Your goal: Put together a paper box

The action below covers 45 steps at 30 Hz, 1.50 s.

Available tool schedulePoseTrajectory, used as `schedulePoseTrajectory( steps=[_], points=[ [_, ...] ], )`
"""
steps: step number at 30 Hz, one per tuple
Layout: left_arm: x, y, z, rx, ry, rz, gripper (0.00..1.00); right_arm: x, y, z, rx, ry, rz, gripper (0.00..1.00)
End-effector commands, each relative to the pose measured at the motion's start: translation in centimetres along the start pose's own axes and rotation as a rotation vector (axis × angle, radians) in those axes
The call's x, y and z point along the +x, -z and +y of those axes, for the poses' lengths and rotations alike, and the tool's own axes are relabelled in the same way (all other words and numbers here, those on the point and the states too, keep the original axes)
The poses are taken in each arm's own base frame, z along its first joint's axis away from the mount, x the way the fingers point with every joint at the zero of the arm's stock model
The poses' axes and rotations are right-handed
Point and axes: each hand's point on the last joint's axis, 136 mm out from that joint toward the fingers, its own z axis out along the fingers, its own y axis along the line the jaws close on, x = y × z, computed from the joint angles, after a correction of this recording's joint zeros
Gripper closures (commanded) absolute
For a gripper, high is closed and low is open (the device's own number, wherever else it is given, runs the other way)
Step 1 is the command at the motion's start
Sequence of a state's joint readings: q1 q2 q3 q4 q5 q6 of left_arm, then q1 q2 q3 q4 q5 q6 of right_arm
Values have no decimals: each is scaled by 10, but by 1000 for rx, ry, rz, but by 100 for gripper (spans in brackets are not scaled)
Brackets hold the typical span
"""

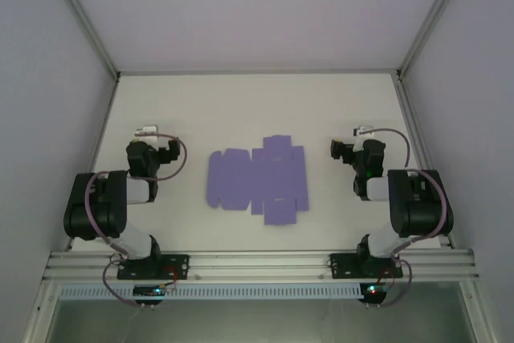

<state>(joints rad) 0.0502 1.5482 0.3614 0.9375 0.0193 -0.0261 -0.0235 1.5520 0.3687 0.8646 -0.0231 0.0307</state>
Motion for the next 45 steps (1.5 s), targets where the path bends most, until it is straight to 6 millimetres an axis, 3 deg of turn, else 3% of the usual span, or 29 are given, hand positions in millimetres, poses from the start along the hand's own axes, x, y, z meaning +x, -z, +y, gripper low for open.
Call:
schedulePoseTrajectory(
  steps=[1,28,30,35,40,43,45],
  points=[
    [-4,0,-5,23,-14,-9,1,-5,-1,1,2,-2,-12,1],
    [-5,-1,-4,21,-11,4,0,-6,1,0,-10,-18,-13,1],
    [-7,-1,-3,11,-6,2,0,-12,4,-2,-1,-23,-18,1],
    [-33,5,4,-37,29,78,0,-54,15,-7,104,15,16,1],
    [-58,21,-13,17,179,134,0,-87,30,17,44,-107,120,1],
    [-61,32,-38,96,252,209,0,-88,43,46,-22,-167,223,1],
    [-56,41,-61,169,298,258,0,-77,50,72,-93,-224,310,5]
  ],
)
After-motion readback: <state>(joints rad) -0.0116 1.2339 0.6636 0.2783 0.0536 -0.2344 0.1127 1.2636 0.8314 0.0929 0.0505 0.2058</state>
